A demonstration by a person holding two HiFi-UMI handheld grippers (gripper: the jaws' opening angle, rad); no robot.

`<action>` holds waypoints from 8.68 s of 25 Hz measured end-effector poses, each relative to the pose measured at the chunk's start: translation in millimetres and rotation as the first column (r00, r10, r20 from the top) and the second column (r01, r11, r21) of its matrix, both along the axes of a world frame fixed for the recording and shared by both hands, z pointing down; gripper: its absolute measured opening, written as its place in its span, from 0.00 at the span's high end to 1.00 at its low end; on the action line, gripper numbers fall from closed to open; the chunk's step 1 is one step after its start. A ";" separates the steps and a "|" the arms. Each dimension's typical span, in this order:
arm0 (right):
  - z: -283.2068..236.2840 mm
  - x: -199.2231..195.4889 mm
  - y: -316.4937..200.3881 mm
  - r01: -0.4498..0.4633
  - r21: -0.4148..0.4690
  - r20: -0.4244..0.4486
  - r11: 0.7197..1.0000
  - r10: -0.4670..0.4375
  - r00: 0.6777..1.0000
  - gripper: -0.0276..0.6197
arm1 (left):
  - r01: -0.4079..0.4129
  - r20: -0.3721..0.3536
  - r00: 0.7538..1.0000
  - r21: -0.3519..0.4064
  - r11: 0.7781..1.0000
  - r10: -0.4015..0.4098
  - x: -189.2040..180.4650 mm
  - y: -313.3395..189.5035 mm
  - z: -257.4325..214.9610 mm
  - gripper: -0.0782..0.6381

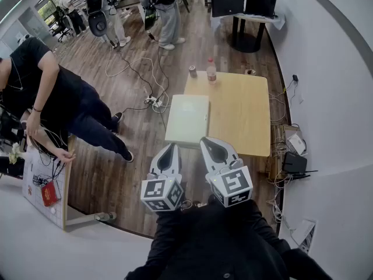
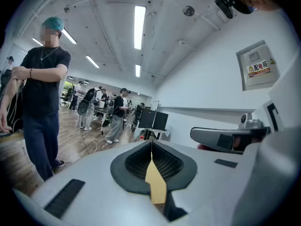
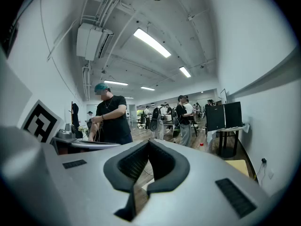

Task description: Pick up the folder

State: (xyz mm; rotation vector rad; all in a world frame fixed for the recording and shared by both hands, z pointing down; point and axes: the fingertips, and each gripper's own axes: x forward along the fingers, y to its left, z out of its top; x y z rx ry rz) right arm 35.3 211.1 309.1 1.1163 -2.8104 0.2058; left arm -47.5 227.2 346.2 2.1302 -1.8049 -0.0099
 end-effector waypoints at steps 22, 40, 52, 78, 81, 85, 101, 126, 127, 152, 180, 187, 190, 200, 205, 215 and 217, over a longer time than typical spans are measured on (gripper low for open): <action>26.9 7.0 -14.9 0.026 -0.037 -0.059 0.999 -0.028 0.998 0.92 | 0.002 0.018 1.000 -0.047 0.999 -0.001 13.3 -17.8 19.8 0.84; 60.0 55.0 -18.9 0.011 -0.108 -0.069 0.994 -0.018 0.997 0.92 | -0.014 0.047 0.999 -0.104 0.995 0.019 57.2 -24.6 45.3 0.84; 70.5 18.0 -80.7 -0.008 -0.110 -0.082 0.994 -0.001 0.997 0.92 | -0.045 0.011 0.999 -0.103 0.994 0.046 18.0 -91.5 62.6 0.84; 132.1 -107.9 -254.4 -0.112 -0.233 -0.197 0.966 0.066 0.978 0.92 | -0.179 -0.093 0.983 -0.249 0.952 0.161 -107.9 -260.1 133.5 0.84; 139.8 -109.9 -262.9 -0.132 -0.250 -0.209 0.959 0.080 0.975 0.92 | -0.192 -0.095 0.980 -0.265 0.945 0.173 -114.0 -270.0 142.1 0.84; 153.8 -100.2 -273.1 -0.161 -0.284 -0.230 0.945 0.096 0.968 0.92 | -0.193 -0.089 0.981 -0.305 0.933 0.174 -117.2 -279.9 158.4 0.84; 257.2 -89.1 -293.8 -0.144 -0.450 -0.314 0.882 -0.005 0.950 0.92 | -0.142 -0.074 0.990 -0.581 0.801 0.122 -154.0 -289.6 311.3 0.84; 348.6 -94.1 -311.7 -0.139 -0.568 -0.330 0.811 -0.070 0.941 0.92 | -0.438 -0.397 0.891 -0.630 0.641 0.218 -156.0 -323.8 432.4 0.47; 350.8 -93.7 -313.0 -0.140 -0.571 -0.331 0.809 -0.070 0.941 0.92 | -0.457 -0.414 0.882 -0.627 0.631 0.226 -156.0 -325.5 436.2 0.46; 375.8 -74.1 -325.5 -0.178 -0.611 -0.352 0.772 -0.063 0.934 0.92 | -0.807 -0.788 0.555 -0.433 0.402 0.265 -114.7 -321.2 474.1 0.34; 322.4 -37.8 -305.2 -0.186 -0.558 -0.303 0.809 0.011 0.953 0.92 | -0.585 -0.605 0.760 -0.479 0.654 0.237 -121.4 -314.7 386.1 0.42; 295.0 -25.9 -298.1 -0.179 -0.532 -0.276 0.828 0.031 0.961 0.92 | -0.514 -0.575 0.792 -0.447 0.732 0.204 -121.6 -313.1 341.6 0.42; 278.1 -21.9 -299.8 -0.176 -0.506 -0.261 0.844 0.045 0.964 0.92 | -0.479 -0.567 0.801 -0.414 0.775 0.193 -118.9 -318.0 316.0 0.42; 208.3 -8.6 -318.6 -0.160 -0.395 -0.206 0.905 0.083 0.975 0.92 | -0.383 -0.480 0.851 -0.289 0.877 0.214 -98.8 -334.9 223.4 0.43; 168.2 -5.7 -324.7 -0.156 -0.329 -0.175 0.931 0.102 0.979 0.92 | -0.330 -0.421 0.882 -0.233 0.915 0.211 -96.2 -334.5 172.8 0.43; 97.0 -20.0 -334.1 -0.113 -0.189 -0.131 0.975 0.089 0.987 0.92 | -0.279 -0.253 0.935 -0.084 0.957 0.250 -82.6 -342.3 78.9 0.43; 86.0 -24.3 -334.2 -0.109 -0.165 -0.125 0.980 0.089 0.988 0.92 | -0.268 -0.225 0.942 -0.063 0.961 0.248 -83.9 -340.5 67.8 0.43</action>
